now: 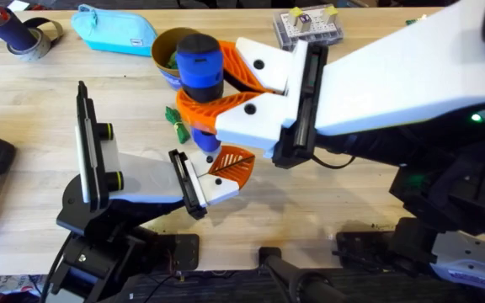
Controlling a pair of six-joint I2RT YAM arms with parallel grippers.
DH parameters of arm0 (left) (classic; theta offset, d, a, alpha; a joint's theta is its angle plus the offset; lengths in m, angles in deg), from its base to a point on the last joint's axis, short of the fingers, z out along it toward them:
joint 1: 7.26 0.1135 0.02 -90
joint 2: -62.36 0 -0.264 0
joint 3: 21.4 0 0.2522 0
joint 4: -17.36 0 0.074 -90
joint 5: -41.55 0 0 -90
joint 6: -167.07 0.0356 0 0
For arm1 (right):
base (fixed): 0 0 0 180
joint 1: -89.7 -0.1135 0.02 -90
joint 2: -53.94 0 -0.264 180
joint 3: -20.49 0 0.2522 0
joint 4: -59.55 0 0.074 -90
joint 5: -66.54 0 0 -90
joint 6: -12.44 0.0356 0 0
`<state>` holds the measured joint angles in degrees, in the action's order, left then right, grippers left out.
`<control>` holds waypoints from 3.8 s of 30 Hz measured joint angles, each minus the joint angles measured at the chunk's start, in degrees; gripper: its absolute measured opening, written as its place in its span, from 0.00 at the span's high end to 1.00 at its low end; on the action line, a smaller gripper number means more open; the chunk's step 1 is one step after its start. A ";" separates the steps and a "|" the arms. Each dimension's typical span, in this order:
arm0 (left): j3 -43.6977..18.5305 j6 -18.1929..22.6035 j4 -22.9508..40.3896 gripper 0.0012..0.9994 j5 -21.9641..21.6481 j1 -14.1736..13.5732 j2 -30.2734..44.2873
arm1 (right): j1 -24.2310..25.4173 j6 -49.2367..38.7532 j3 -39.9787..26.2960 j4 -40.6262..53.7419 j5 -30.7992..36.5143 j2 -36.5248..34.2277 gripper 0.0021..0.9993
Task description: Pick up the gripper from the table and insert it into the empty holder that is missing its gripper. Then pick up a screw, insert it into the mounting hole, and use the screwdriver to tighten it. Finally, clean up the table by picking up the vegetable and placing it into the bucket.
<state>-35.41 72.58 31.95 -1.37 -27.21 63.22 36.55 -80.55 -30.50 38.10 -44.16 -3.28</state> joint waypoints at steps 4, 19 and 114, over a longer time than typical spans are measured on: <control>-0.03 -0.22 1.40 0.99 0.06 -0.02 0.00 | 0.09 -0.25 0.08 1.33 0.27 -0.28 0.96; -0.02 -0.28 1.13 0.99 -0.33 0.00 -0.02 | 1.57 -6.69 0.62 -3.11 0.36 -1.65 0.96; -0.02 -0.31 1.88 0.99 -0.44 0.00 -0.01 | 5.38 15.81 -0.81 0.14 -0.21 1.01 0.96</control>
<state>-35.43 72.27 33.82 -1.81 -27.21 63.21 41.93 -64.73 -31.31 38.25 -44.37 -2.27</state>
